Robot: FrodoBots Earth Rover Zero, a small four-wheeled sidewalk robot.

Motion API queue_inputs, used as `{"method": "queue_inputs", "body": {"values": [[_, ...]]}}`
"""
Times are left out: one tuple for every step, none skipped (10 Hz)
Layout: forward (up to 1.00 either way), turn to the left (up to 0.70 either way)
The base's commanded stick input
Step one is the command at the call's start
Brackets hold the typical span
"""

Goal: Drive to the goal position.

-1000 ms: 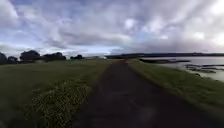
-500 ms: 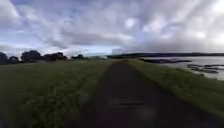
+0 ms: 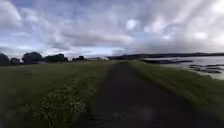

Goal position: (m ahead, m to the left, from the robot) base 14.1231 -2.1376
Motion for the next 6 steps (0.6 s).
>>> {"method": "queue_inputs", "body": {"values": [[0.70, 0.00], [0.70, 0.00], [0.70, 0.00], [0.70, 0.00], [0.70, 0.00], [0.70, 0.00]]}}
